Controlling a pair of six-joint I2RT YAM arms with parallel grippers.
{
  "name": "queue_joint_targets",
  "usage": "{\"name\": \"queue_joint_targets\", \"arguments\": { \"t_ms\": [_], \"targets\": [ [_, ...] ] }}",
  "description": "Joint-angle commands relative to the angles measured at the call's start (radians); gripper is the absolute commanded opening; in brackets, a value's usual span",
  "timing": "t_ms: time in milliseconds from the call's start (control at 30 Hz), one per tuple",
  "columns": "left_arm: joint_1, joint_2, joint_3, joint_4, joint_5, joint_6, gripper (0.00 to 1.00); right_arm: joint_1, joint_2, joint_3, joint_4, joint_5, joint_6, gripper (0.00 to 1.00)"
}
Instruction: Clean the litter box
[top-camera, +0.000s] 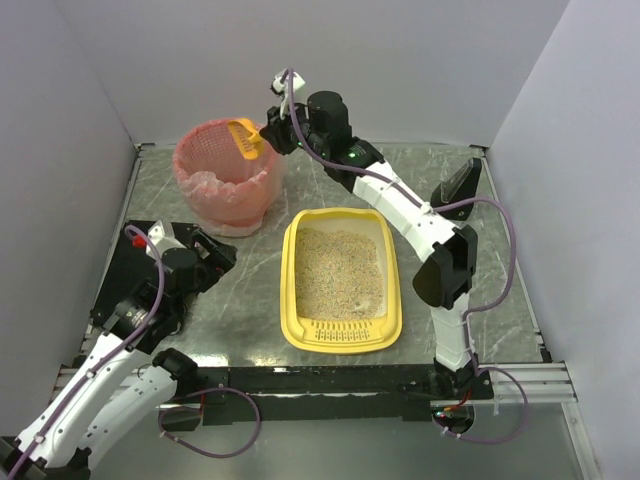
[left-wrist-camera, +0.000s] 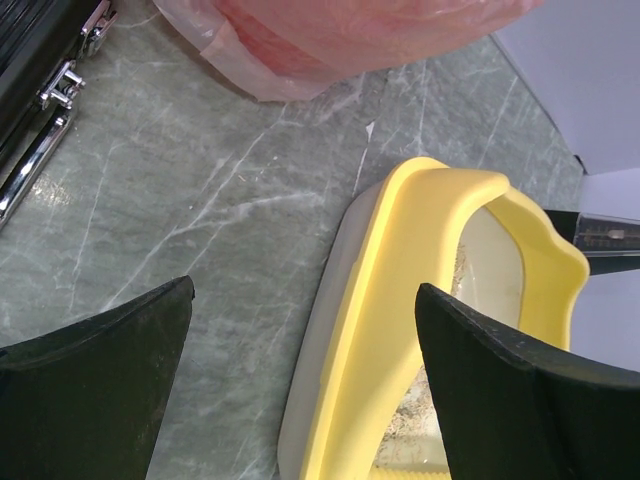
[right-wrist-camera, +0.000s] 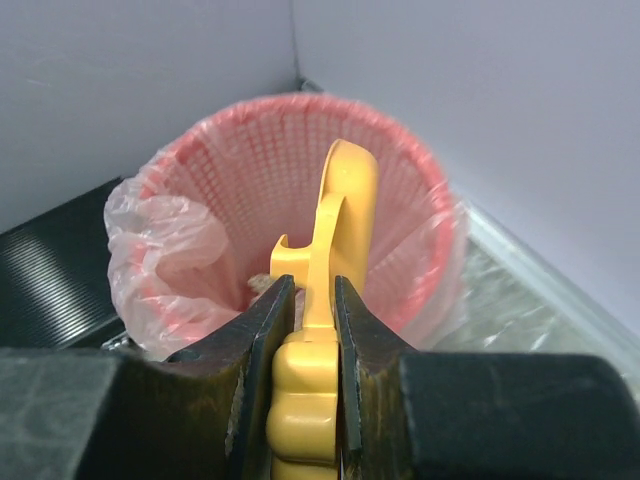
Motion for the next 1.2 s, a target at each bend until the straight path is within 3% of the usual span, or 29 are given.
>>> {"name": "queue_joint_targets", "arguments": {
  "t_ms": [0, 100, 233, 400, 467, 667, 833, 1000, 1167],
  "targets": [
    [0.005, -0.028, -0.008, 0.009, -0.011, -0.022, 0.97, 0.007, -0.100, -0.008, 0.077, 0.065, -0.050, 0.00],
    [0.005, -0.030, -0.009, 0.020, 0.004, -0.013, 0.97, -0.008, -0.151, -0.040, 0.068, 0.086, 0.050, 0.00],
    [0.005, -0.011, -0.005, 0.047, 0.040, 0.021, 0.97, -0.065, -0.336, -0.195, 0.131, -0.009, 0.330, 0.00],
    [0.005, 0.013, -0.035, 0.161, 0.129, 0.065, 0.97, -0.203, -0.555, -0.555, 0.255, -0.221, 0.556, 0.00],
    [0.005, 0.029, -0.054, 0.233, 0.176, 0.087, 0.97, -0.238, -0.675, -0.729, 0.272, -0.243, 0.549, 0.00],
    [0.005, 0.156, -0.031, 0.350, 0.271, 0.134, 0.97, -0.255, -0.982, -1.087, 0.156, -0.097, 0.437, 0.00],
    [0.005, 0.266, -0.006, 0.434, 0.327, 0.173, 0.97, -0.257, -1.158, -1.220, -0.007, -0.059, 0.440, 0.00],
    [0.005, 0.322, -0.008, 0.477, 0.357, 0.171, 0.97, -0.254, -1.208, -1.399, 0.008, -0.218, 0.448, 0.00],
    [0.005, 0.331, 0.025, 0.433, 0.351, 0.185, 0.97, -0.254, -1.197, -1.387, -0.041, -0.085, 0.380, 0.00]
  ]
}}
